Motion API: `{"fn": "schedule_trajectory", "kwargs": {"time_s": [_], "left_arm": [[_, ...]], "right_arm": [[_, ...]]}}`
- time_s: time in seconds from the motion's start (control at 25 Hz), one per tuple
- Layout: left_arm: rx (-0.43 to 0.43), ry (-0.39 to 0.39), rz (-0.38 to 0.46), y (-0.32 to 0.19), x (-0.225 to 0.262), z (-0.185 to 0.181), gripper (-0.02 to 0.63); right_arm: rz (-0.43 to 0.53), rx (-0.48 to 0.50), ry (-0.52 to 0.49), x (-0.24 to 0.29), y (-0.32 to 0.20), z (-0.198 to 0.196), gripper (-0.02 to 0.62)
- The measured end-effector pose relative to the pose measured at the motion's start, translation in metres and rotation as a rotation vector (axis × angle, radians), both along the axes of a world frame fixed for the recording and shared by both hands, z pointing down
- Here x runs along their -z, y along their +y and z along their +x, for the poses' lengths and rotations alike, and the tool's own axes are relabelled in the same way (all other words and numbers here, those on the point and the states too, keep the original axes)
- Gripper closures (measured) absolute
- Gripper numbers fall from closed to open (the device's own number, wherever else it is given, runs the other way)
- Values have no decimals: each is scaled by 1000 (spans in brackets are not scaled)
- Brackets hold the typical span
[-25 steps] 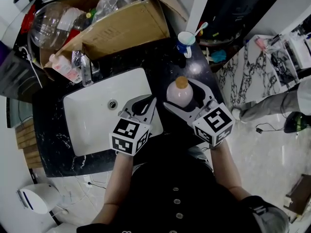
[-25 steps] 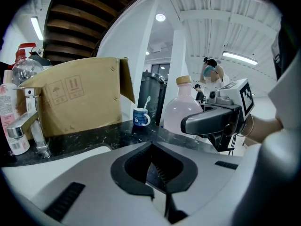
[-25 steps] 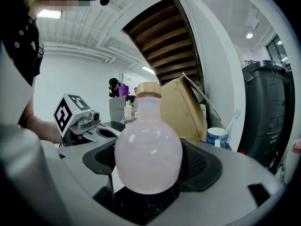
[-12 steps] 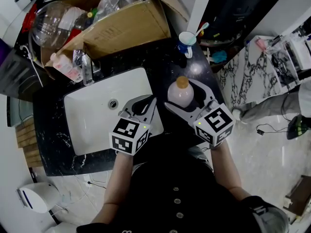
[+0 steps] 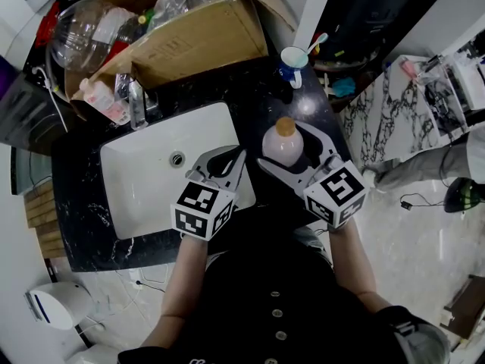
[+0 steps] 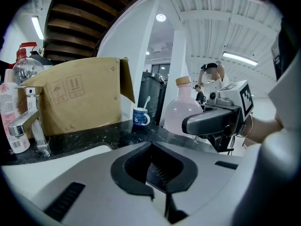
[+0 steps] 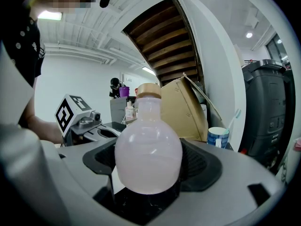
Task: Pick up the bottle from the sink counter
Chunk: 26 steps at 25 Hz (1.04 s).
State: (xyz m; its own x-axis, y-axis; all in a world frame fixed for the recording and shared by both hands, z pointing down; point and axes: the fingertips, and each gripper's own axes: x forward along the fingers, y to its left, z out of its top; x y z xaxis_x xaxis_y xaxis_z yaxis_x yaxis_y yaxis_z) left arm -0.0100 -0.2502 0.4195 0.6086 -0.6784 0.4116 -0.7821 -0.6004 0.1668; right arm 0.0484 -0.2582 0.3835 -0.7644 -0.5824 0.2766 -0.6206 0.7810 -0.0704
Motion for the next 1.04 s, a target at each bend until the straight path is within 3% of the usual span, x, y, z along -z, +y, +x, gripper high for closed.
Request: {"fn": "schedule_trajectory", "kwargs": {"time_s": [1.04], "left_arm": [[-4,11,14,-1,3,2,589]], "right_arm": [[-6,26,-12,-2,3,-7,201]]}}
